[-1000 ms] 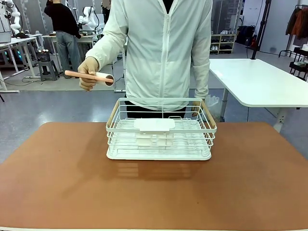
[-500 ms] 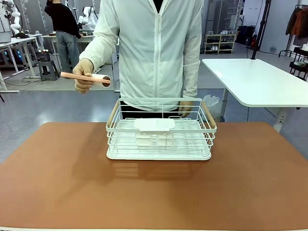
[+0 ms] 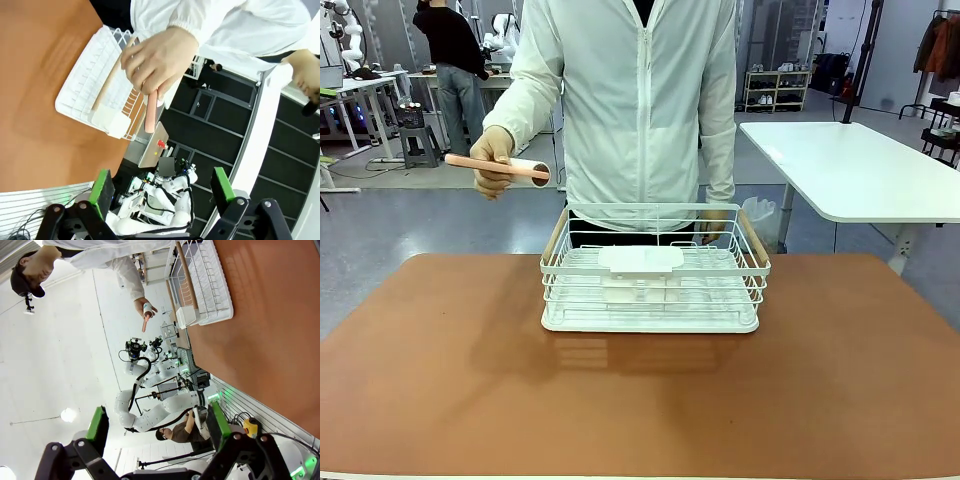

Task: Clean the table.
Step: Pick up the Lint Roller when the human hands it over.

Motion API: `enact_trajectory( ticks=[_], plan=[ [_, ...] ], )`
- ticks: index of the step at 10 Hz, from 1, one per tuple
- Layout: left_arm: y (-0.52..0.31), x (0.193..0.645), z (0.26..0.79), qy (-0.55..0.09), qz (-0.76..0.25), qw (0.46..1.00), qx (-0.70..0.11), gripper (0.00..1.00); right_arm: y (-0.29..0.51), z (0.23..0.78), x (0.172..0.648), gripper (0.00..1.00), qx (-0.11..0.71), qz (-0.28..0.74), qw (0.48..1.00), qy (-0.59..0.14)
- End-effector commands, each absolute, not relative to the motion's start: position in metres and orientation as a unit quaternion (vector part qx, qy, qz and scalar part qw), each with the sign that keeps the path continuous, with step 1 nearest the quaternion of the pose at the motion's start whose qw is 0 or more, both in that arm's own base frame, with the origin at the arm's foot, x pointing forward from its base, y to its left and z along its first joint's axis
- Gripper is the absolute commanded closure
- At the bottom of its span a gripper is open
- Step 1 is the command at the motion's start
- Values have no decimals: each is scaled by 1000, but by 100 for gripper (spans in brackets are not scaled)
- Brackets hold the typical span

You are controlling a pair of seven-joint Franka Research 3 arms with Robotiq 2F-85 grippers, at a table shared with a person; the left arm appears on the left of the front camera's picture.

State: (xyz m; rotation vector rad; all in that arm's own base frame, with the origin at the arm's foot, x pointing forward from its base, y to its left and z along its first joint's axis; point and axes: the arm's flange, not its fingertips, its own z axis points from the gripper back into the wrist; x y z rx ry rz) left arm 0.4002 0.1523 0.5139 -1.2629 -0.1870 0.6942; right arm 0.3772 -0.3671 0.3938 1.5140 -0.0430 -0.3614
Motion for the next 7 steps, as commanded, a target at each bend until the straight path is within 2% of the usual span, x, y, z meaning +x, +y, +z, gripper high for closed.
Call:
enact_trajectory(
  ticks=[1,7],
  plan=[
    [119,401,513,-95,331,742,-576,0,-365,397,375,0,679,-168,715,-18],
    [35,421,477,-118,318,766,-546,0,-365,397,375,0,679,-168,715,-18]
  ],
)
